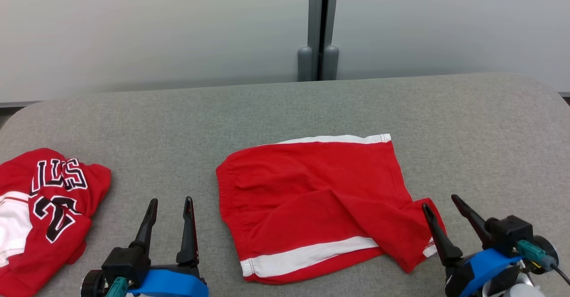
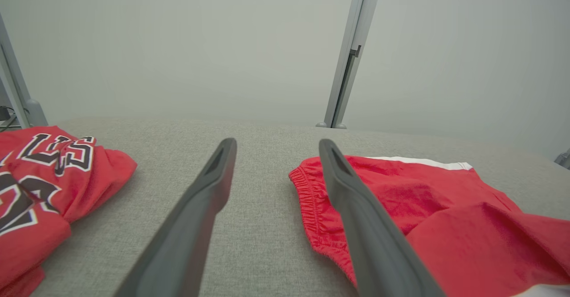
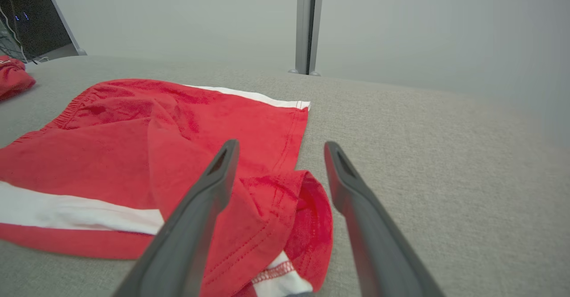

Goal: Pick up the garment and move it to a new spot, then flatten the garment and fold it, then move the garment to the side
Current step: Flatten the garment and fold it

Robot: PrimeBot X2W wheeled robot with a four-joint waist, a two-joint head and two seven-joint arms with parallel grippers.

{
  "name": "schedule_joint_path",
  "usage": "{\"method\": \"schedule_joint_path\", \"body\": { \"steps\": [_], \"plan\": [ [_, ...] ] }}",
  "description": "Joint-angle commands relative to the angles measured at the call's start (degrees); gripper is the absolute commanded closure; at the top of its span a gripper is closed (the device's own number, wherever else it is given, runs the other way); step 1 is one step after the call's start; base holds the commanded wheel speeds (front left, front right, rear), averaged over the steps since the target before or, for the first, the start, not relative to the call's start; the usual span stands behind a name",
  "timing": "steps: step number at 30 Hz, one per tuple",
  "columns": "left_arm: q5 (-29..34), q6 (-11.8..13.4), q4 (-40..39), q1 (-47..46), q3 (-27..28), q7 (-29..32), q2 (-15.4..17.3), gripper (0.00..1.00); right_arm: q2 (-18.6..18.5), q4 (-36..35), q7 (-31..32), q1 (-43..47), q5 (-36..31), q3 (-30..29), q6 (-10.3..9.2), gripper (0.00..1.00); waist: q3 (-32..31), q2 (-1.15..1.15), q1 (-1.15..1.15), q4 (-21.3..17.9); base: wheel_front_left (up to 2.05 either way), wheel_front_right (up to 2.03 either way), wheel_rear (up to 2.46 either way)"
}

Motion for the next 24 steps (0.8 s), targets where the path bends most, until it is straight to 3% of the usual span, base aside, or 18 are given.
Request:
{"method": "schedule_joint_path", "body": {
  "steps": [1,21,22,23,24],
  "plan": [
    [0.43,-0.05,-0.08,-0.42,-0.07,-0.17,-0.04,0.0,-0.23,0.62,0.48,-0.95,-0.21,-0.38,0.01,0.0,0.06,0.0,0.0,0.14,0.0,0.0,0.0],
    [0.18,0.01,-0.5,-2.3,-0.64,-0.17,-0.04,0.0,2.88,16.61,4.88,-7.48,5.61,3.4,0.02,0.0,3.15,0.0,0.0,2.63,0.0,0.0,0.0],
    [0.15,0.04,-0.5,-2.32,-0.67,-0.17,-0.04,0.0,3.06,16.91,4.42,-7.97,6.24,3.83,0.02,0.32,3.31,0.0,0.0,2.66,0.0,0.0,0.0],
    [0.12,0.06,-0.51,-2.34,-0.68,-0.17,-0.04,0.0,2.9,17.16,3.96,-8.54,6.74,4.26,0.02,0.57,3.47,0.0,0.0,2.69,0.0,0.0,0.0],
    [0.09,0.08,-0.52,-2.4,-0.64,-0.17,-0.04,0.0,2.83,17.32,3.52,-9.05,7.37,4.78,0.02,1.0,3.62,0.0,0.0,2.67,0.0,0.0,0.0]
  ]
}}
